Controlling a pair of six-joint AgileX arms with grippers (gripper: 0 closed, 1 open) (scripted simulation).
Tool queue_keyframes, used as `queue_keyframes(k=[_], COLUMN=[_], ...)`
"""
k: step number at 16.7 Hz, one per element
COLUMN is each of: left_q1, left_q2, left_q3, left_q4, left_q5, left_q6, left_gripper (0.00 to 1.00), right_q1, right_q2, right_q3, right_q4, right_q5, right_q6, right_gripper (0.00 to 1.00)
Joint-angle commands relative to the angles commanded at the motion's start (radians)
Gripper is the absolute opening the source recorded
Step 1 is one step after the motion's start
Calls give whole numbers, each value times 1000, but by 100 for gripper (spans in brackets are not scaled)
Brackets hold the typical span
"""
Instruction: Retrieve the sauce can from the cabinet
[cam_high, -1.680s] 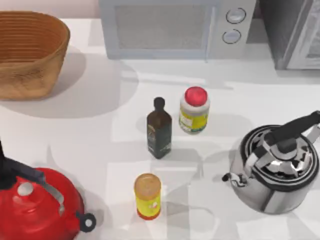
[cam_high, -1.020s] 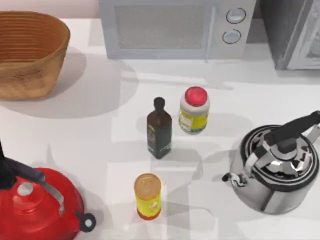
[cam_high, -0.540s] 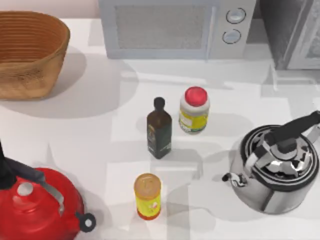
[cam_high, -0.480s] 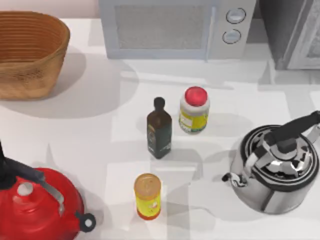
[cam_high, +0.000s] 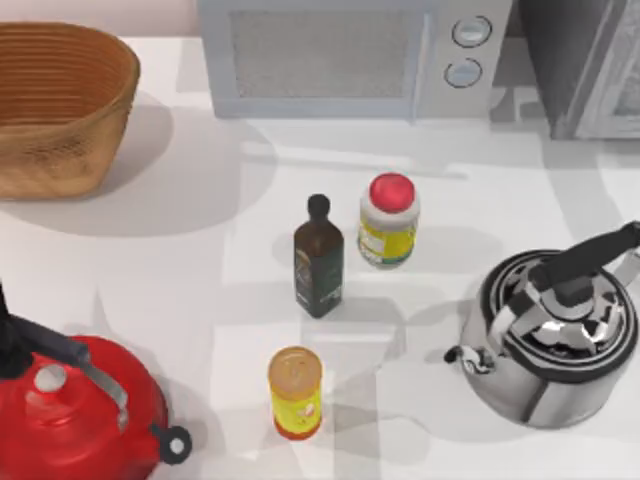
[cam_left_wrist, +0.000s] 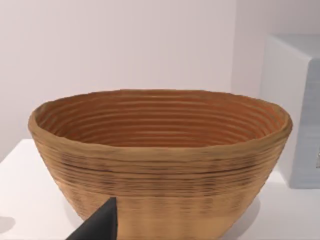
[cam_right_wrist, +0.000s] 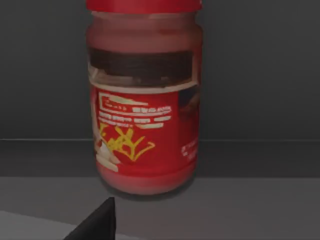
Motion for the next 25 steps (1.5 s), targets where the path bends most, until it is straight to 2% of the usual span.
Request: queue_keyframes(k=[7, 15, 21, 25], left_q1=[0, 0, 0, 0], left_q2=[0, 0, 0, 0], left_q3=[0, 0, 0, 0], left_q4=[0, 0, 0, 0], left_q5=[0, 0, 0, 0], left_q6=[0, 0, 0, 0], left_gripper=[100, 100, 100, 100], right_q1=[3, 68, 66, 57], right_q2=[17, 317, 330, 410], right_q3=[16, 281, 291, 395], right_q4=[3, 28, 28, 8], right_q5=[2, 82, 84, 73], right_q6=[0, 6, 6, 6], right_gripper=[100, 100, 100, 100])
